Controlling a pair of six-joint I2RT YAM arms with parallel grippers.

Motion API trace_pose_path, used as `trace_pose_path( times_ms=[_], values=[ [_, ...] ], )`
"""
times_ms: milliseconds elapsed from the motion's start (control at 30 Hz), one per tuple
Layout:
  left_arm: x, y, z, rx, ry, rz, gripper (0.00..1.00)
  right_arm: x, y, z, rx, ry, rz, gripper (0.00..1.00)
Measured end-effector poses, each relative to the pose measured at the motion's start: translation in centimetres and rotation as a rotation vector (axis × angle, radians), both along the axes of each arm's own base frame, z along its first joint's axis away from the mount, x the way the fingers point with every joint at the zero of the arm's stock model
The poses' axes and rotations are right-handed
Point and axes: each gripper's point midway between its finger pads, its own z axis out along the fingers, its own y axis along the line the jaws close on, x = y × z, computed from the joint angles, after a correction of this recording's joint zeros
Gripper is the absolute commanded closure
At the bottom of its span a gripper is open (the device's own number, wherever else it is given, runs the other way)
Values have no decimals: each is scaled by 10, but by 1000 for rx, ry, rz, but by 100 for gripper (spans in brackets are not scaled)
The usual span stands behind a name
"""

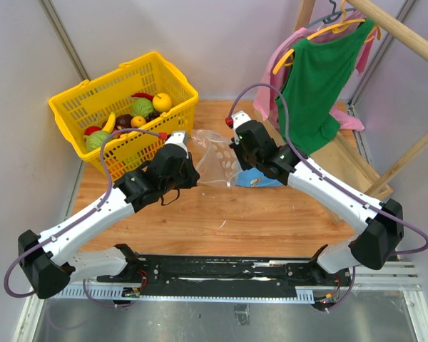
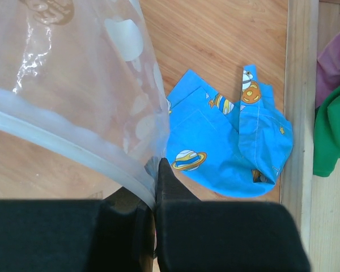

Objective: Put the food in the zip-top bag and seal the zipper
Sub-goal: Open the zipper of the food storage bag.

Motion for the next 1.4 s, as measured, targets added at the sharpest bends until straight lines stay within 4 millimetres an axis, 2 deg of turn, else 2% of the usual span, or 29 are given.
trace_pose_path(
  times_ms=[167, 200, 233, 300, 433, 600, 700, 900, 1000, 1233, 1400],
  values=[
    [-1, 1, -7, 12, 13, -1, 100, -3, -5, -1, -20, 12, -7, 99],
    [-1, 1, -7, 12, 13, -1, 51, -3, -7, 0, -26, 11, -12, 99],
    [-1, 1, -7, 11, 13, -1, 43, -4, -9, 0, -35, 13, -18, 99],
    [3, -8, 1, -28, -21, -22, 36, -4, -13, 2, -51, 15, -28, 100],
    [16, -22, 39, -114, -164, -78, 27, 3, -18, 21, -70, -14, -69, 99],
    [20, -25, 82, -175, -317, -128, 24, 11, -24, 31, -115, -38, -125, 100],
    [25, -22, 92, -183, -359, -125, 22, 11, -29, 28, -155, -31, -142, 99],
    [41, -3, 92, -144, -381, -67, 19, 14, -37, 26, -227, -37, -169, 99],
    [44, 0, 91, -151, -374, -58, 19, 15, -36, 23, -241, -33, -163, 100],
    [43, -30, 94, -303, -327, -123, 19, 18, -20, -2, -249, 28, -115, 99],
    [51, -46, 80, -365, -256, -116, 21, 17, -5, -14, -213, 68, -69, 99]
  ],
)
